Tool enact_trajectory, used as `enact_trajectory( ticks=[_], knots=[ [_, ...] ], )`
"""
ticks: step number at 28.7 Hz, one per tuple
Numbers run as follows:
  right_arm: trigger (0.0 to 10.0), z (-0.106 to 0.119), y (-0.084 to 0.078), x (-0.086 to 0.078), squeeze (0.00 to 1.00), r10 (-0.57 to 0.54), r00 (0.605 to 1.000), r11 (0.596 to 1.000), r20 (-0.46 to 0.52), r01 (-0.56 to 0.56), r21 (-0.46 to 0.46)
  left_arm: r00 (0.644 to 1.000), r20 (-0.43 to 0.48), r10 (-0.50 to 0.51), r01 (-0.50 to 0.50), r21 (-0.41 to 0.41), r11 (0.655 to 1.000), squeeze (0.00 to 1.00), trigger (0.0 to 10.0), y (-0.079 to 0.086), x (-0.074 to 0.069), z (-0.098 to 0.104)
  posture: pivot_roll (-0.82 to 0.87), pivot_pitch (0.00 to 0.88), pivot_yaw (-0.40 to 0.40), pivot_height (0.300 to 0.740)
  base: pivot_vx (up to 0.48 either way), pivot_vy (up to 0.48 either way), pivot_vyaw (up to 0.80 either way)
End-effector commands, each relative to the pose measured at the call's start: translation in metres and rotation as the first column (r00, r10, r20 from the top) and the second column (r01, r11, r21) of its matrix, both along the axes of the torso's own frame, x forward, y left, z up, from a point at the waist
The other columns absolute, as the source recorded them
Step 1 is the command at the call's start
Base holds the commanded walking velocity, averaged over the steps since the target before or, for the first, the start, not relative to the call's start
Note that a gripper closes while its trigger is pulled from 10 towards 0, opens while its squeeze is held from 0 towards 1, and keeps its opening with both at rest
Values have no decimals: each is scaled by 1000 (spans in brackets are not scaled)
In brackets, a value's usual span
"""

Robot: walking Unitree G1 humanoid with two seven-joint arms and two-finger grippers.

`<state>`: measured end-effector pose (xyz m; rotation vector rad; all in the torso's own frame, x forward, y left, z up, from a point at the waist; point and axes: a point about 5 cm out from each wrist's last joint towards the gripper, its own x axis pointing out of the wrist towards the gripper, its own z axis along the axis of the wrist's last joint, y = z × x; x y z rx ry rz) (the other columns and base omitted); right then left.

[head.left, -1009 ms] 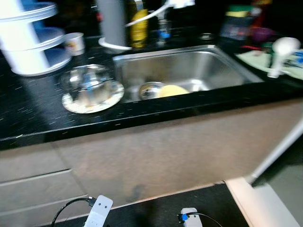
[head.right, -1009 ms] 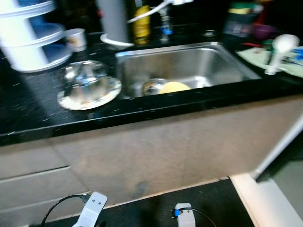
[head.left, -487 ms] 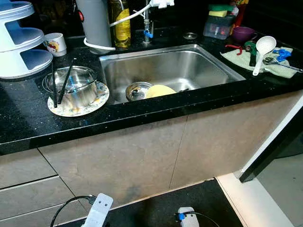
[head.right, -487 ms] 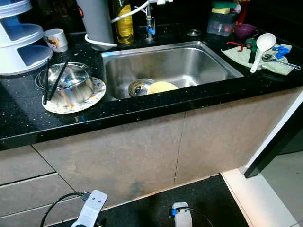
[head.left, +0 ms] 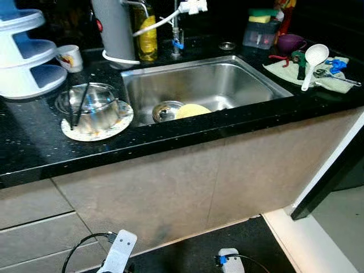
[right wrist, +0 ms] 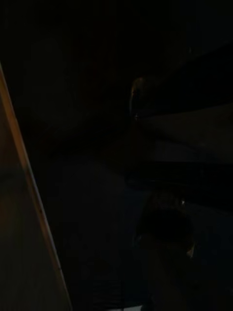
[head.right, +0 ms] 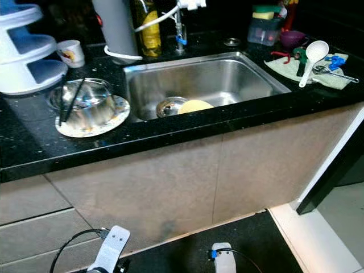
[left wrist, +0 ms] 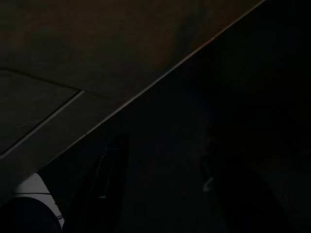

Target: Kitchen organization

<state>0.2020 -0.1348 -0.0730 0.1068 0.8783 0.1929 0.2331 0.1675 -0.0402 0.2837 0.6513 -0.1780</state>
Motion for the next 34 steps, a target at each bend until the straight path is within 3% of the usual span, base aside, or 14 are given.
enact_trajectory(
  ticks=[1, 34],
  knots=[
    [10000, -4, 6, -7, 0, -1, 1000, 1000, -26, 1, 17, 999, -45, 10, -10, 16, 1000, 0, 10000, 8, -9, -7, -19, 153, 31, 740, 0, 420, 0],
    [10000, -5, 7, -8, 0, -16, 1000, 1000, -26, 16, 23, 998, -54, -25, 27, 29, 999, 0, 10000, 10, -4, -4, -15, 165, 46, 740, 0, 395, 0]
  ],
)
